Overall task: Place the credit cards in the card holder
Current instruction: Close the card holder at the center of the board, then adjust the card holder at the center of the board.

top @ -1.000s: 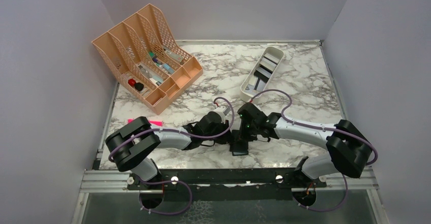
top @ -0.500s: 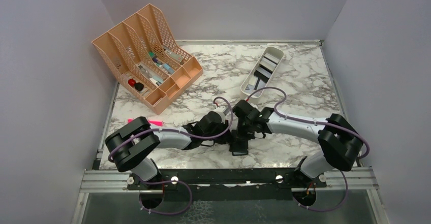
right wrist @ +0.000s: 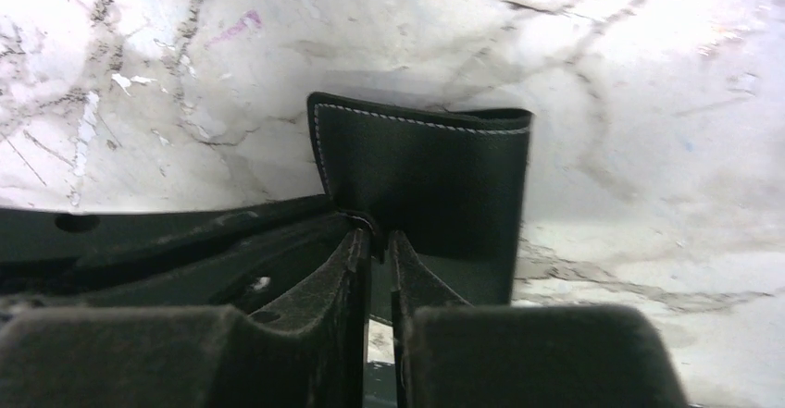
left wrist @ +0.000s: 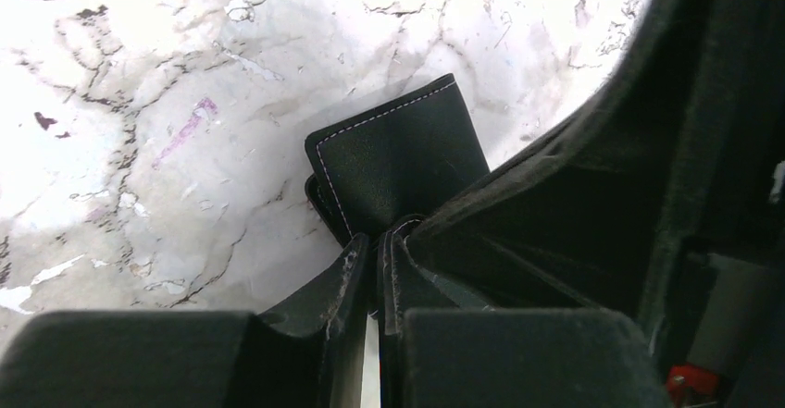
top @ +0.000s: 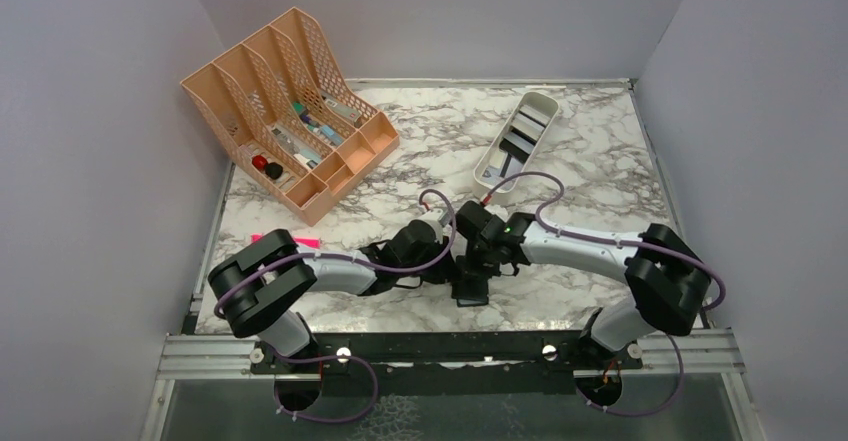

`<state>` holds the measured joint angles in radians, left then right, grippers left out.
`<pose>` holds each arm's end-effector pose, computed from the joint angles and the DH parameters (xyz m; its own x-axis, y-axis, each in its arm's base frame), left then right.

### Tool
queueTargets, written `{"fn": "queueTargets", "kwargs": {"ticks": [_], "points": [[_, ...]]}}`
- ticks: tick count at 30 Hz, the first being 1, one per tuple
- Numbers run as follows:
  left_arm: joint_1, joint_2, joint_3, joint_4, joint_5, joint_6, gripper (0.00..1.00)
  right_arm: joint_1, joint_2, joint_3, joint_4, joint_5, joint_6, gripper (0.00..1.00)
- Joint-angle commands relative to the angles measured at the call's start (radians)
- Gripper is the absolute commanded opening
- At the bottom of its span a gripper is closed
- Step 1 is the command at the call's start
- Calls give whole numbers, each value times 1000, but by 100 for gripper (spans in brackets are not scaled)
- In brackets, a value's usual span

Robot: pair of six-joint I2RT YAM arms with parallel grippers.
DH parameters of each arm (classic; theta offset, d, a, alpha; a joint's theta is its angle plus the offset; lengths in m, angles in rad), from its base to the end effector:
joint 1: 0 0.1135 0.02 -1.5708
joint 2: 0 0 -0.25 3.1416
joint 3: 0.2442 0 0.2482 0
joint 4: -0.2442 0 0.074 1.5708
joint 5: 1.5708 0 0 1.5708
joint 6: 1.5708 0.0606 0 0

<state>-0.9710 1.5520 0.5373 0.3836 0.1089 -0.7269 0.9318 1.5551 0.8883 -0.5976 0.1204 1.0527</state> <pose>0.1649 -0.2528 0.1114 -0.8271 0.0392 -0.5607 0.4288 0.6888 -0.5845 0.1746 0.2227 0.1338 -0.9551 0.1606 -0.2489 0.1101 0.9725 0.2053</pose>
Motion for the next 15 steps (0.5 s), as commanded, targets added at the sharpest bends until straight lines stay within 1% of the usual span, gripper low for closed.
{"fn": "queueTargets", "kwargs": {"ticks": [1,3,5,6,9,11,15], "points": [[-8,74,-16,-64,-14,26,12,19,-90,-69,-125,92,-39,18],[-8,77,-13,-65,-17,27,12,19,-148,-41,-118,72,-52,23],[-8,82,-7,-66,-20,29,12,19,-190,-11,-133,76,-58,24],[-8,85,-5,-66,-20,27,12,19,-204,-4,-135,78,-66,23],[-8,91,-2,-66,-23,23,12,19,-219,23,-140,78,-88,14],[-8,90,-1,-65,-29,21,12,19,-217,27,-127,66,-108,11],[-8,89,4,-72,-36,18,12,21,-203,36,-111,53,-123,8]]}}
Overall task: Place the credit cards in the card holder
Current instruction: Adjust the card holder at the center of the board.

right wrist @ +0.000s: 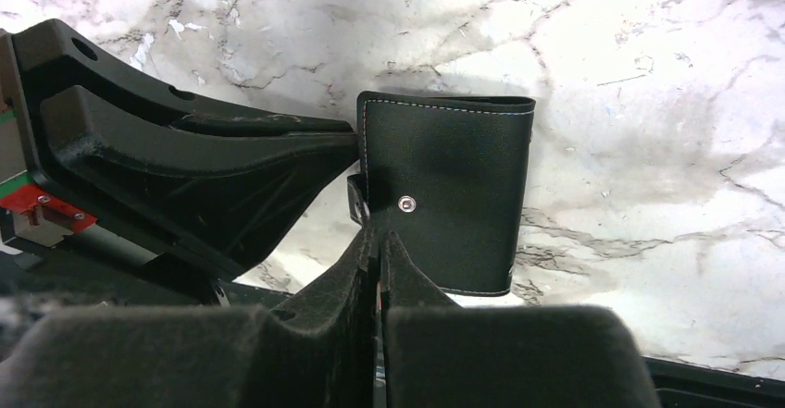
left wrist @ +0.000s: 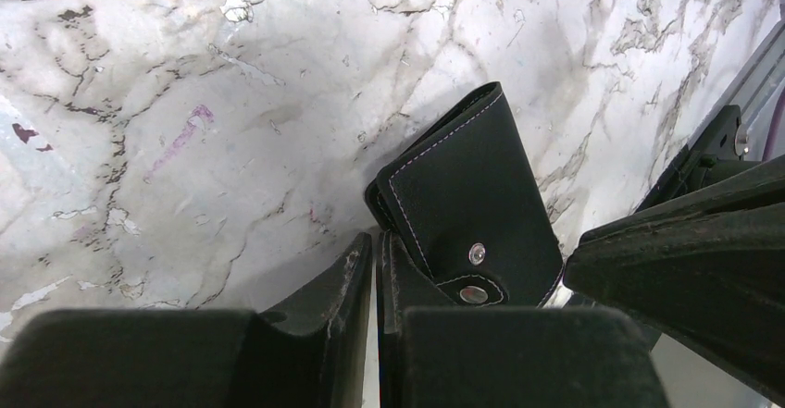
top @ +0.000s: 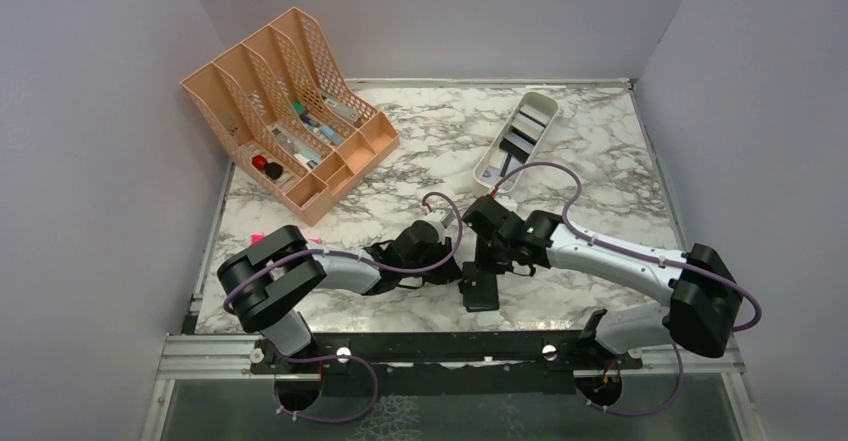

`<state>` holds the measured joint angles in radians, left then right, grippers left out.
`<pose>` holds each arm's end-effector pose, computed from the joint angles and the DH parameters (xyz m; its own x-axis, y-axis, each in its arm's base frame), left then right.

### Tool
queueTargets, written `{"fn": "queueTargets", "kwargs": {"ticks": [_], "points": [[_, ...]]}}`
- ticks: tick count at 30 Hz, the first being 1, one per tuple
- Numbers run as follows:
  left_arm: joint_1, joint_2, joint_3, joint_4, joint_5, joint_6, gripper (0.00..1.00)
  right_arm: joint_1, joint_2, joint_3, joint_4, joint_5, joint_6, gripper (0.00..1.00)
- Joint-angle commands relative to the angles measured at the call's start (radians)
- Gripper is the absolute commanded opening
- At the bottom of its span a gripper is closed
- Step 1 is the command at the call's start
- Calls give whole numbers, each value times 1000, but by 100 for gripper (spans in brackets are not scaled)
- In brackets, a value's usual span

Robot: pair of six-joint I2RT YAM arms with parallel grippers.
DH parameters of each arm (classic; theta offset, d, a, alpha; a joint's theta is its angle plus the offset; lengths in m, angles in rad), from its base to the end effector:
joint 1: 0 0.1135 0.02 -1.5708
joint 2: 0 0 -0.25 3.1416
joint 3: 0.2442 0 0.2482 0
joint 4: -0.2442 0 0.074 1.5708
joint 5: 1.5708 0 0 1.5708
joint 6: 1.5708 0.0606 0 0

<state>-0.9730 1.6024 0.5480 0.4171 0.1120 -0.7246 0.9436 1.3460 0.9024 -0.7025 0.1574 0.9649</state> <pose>0.1671 -0.2575 0.1037 -0.8287 0.0468 -0.5577 0.4309 0.6892 -0.5825 0.1619 0.2071 0.1861 -0.9307 0.0993 -0.3521 0.0057 0.9663 0.2574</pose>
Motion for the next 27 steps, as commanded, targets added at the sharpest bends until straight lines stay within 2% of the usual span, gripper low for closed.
{"fn": "queueTargets", "kwargs": {"ticks": [1,6,8,11,13,15,19,21,27], "points": [[-6,40,-4,-110,-38,16,12,10,7,20,9,3,-42,9],[-6,-17,6,-147,-44,-3,13,15,-11,1,22,24,-4,25],[-4,-57,26,-199,-67,12,19,15,-41,-19,8,89,11,29],[21,-113,56,-261,-85,59,23,14,-86,-52,18,149,0,37],[49,-132,72,-261,-51,78,26,9,-100,-81,38,156,-6,46],[78,-134,92,-260,-8,96,29,-21,-111,-127,69,129,-9,50],[93,-75,167,-234,67,172,36,-171,-180,-272,209,-36,-65,52],[93,-19,221,-240,138,201,36,-214,-230,-334,281,-108,-81,50],[94,75,257,-217,258,193,37,-232,-300,-476,516,-279,-54,48]]}}
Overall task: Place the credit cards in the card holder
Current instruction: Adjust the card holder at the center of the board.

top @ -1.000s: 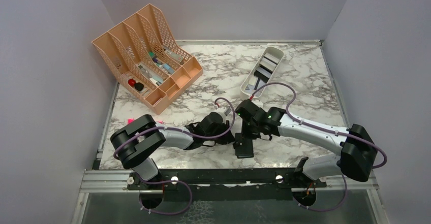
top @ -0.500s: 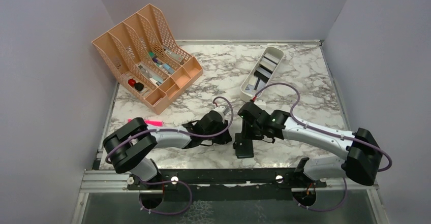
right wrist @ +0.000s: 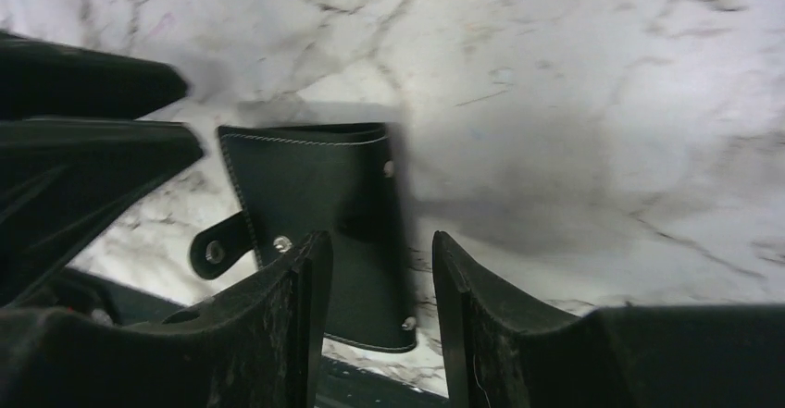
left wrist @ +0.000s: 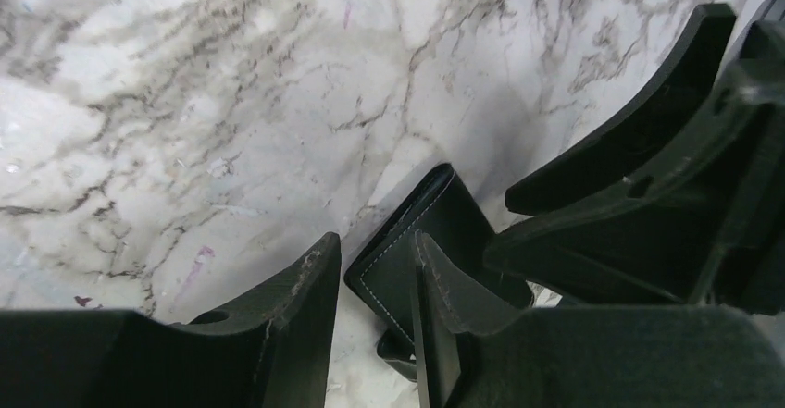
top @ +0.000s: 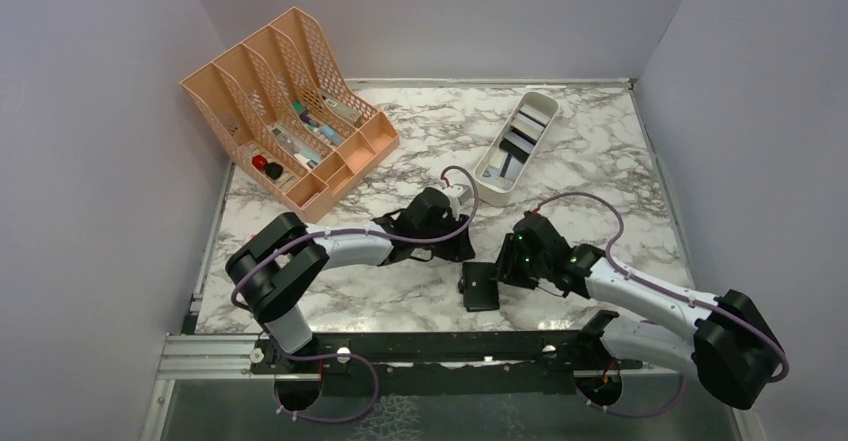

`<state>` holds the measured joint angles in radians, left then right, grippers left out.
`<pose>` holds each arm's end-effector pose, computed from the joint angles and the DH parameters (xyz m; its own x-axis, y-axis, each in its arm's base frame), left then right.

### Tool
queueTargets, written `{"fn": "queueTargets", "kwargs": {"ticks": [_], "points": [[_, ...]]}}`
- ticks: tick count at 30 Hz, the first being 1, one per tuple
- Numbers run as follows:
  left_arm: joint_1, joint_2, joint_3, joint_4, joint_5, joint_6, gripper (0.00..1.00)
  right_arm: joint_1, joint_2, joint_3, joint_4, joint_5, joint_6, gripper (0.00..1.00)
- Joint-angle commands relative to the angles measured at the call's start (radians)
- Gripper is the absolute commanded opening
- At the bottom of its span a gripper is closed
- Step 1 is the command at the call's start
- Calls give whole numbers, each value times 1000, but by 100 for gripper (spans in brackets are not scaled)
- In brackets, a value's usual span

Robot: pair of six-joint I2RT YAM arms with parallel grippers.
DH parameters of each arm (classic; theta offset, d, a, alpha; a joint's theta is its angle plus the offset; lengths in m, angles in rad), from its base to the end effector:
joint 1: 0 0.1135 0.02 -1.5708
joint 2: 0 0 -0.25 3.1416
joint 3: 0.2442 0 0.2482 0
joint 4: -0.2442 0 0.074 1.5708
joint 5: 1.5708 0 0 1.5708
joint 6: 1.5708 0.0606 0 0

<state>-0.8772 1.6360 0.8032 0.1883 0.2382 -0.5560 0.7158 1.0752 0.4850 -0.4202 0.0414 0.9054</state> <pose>0.2121 -0.2775 0.1453 -0.7843 0.1411 -0.6042 0.5344 0.6483 -0.5423 0.1572 0.1334 0.1353 -0.8973 0.2613 -0.3557 0.1083 0.9116 0.3965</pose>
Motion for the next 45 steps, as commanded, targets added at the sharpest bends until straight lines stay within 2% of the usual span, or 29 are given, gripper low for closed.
{"fn": "queueTargets", "kwargs": {"ticks": [1,7,10,13,16,19,22,24,26,29,33,39,42,45], "points": [[-3,41,-10,16,145,16,37,-4,-24,-67,253,-173,14,48],[-11,-72,-148,26,132,-50,35,-4,108,-55,404,-242,-31,47],[-31,-155,-235,39,91,-93,33,-3,238,14,472,-324,-110,46],[-73,-231,-343,121,53,-186,30,-3,370,117,517,-416,-193,44],[-133,-272,-412,194,-5,-279,28,-2,455,251,463,-435,-292,43],[-176,-265,-425,253,-19,-305,27,-2,482,403,288,-370,-360,44],[-181,-296,-401,216,-40,-255,27,-3,406,448,105,-229,-338,47],[-180,-335,-337,79,-120,-184,30,-3,315,427,3,-128,-258,50],[-181,-362,-268,-64,-209,-113,35,-3,195,361,-41,-108,-155,52],[-179,-378,-207,-157,-287,-53,38,-3,23,216,-28,-142,15,52],[-172,-339,-173,-151,-289,-23,41,-1,-118,79,-63,-207,258,52],[-165,-215,-128,-85,-199,23,44,18,-331,-93,-52,-249,471,53],[-158,-148,-99,-87,-169,52,46,33,-371,-150,-68,-240,542,53],[-154,-105,-85,-98,-152,55,46,44,-353,-200,-11,-258,581,54]]}}
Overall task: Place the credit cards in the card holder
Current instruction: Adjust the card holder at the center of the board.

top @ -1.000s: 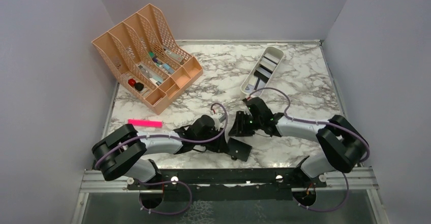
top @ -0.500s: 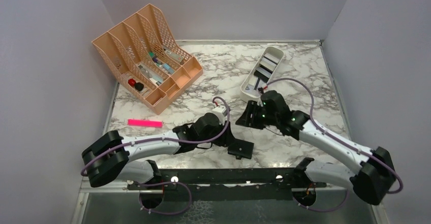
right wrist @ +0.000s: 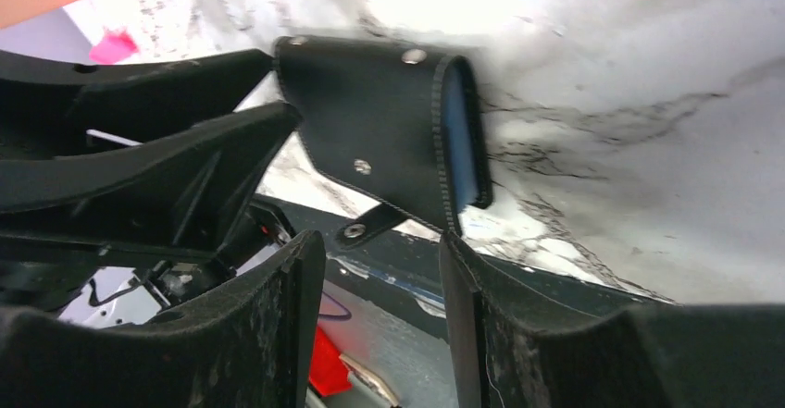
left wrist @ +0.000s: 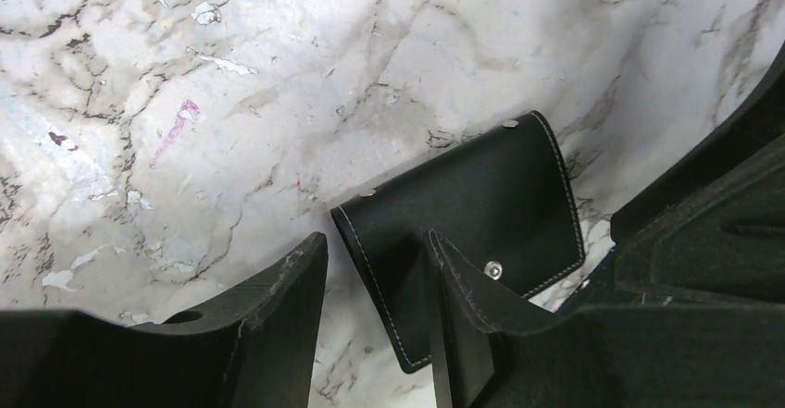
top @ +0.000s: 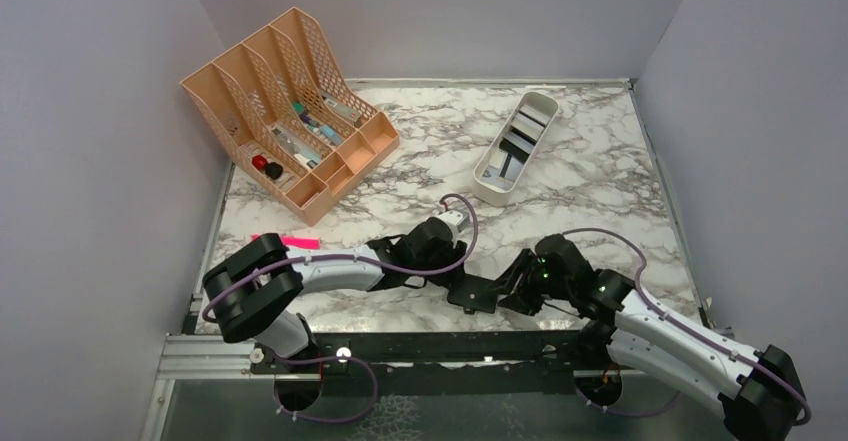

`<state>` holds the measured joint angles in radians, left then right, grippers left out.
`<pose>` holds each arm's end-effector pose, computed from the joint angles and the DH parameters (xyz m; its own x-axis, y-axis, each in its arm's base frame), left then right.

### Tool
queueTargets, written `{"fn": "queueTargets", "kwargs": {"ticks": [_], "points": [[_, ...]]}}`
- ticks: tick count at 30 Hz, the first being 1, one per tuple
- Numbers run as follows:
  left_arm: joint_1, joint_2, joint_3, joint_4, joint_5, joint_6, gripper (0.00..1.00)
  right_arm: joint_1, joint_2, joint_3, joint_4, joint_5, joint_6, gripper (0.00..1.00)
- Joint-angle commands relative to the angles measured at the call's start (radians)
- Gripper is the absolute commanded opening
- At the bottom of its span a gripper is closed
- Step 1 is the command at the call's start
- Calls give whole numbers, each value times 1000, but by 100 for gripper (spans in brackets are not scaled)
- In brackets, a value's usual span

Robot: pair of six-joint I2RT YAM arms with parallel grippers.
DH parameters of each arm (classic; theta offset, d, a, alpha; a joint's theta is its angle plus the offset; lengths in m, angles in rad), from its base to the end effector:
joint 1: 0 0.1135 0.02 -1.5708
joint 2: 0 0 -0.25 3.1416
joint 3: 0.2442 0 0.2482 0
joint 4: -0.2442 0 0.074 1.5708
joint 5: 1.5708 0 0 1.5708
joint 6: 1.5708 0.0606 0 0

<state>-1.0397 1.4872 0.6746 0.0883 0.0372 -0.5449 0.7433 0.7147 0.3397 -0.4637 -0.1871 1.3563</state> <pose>0.1546 -0.2676 0.1399 -0.7409 0.2387 -0.6277 0.5750 0.7084 -0.4093 0.1150 0.1210 0.1457 -0.8557 0.5175 -0.0071 0.3740 0.6279 0.6826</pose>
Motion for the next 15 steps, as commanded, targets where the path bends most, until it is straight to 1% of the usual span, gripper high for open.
{"fn": "queueTargets", "kwargs": {"ticks": [1,5,9,10,13,15], "points": [[9,49,47,-4,49,41,46,21,30,-65,47,-37,138,54],[9,28,42,-53,18,32,44,28,111,-58,68,-23,146,54],[9,-27,3,-88,-13,18,42,28,149,-42,123,80,118,53],[9,-39,-9,-93,-16,4,41,28,162,-53,189,93,102,53],[8,-64,-56,-81,4,-45,39,28,224,-111,512,68,17,48],[7,-84,-99,-40,31,-89,37,28,304,-97,627,62,-34,46]]}}
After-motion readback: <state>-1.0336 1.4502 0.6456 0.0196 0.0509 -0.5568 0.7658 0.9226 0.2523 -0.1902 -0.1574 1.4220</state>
